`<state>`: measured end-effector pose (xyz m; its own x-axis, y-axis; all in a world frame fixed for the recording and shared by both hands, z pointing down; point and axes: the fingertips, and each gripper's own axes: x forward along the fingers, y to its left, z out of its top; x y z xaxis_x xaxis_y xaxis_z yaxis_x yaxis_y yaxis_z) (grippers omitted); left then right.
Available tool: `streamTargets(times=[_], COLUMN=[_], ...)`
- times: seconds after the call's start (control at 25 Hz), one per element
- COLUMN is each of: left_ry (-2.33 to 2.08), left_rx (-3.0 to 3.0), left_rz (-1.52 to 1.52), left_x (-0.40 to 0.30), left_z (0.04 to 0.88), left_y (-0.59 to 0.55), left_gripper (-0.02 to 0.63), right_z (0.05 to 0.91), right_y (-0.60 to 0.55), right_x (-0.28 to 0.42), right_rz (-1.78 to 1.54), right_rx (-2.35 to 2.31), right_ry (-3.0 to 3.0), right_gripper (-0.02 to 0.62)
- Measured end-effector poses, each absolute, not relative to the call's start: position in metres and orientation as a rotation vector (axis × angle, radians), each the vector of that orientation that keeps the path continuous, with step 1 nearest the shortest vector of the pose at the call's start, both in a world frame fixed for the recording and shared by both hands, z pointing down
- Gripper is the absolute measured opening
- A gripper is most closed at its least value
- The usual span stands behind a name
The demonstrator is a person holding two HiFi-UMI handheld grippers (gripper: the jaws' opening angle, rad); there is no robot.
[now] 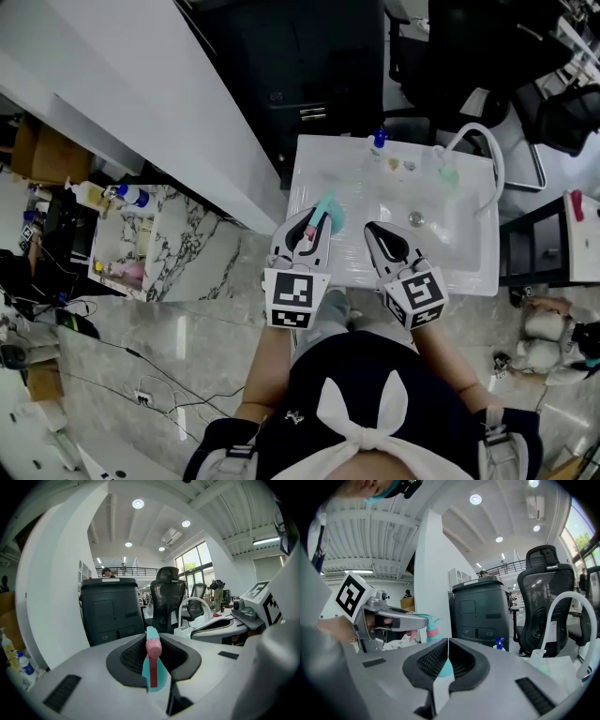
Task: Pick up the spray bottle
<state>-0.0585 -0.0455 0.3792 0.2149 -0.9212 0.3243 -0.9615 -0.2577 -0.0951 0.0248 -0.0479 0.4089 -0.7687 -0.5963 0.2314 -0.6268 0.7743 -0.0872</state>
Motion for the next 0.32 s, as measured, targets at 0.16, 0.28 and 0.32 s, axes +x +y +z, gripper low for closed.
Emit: streamTargets(times=[0.16,0.28,0.32], left_ry=[-1.827,-1.821,-1.818], left_rx=[2.337,2.336,2.336], left_rz=[0.485,0.483,0.482], left_x=[-0.0584,-0.0586,-0.0585], left_z=[0.3825,0.3838,0.3841], left_y=[-0.0426,-0.0401,-0.0393], left_gripper=[0.083,0.083,0.083], right_z=[0.4095,0.409,0.4087], right_y=[-0.0456,-0.0432,-0.0425], right_x=[0.0257,0.0241,0.0234], right_rz=[0.233,0.235,0.235], right_rx=[0.965,0.965,0.966], right_ry=[-2.774,-2.773,-2.773], right_gripper=[0.026,0.026,0.026])
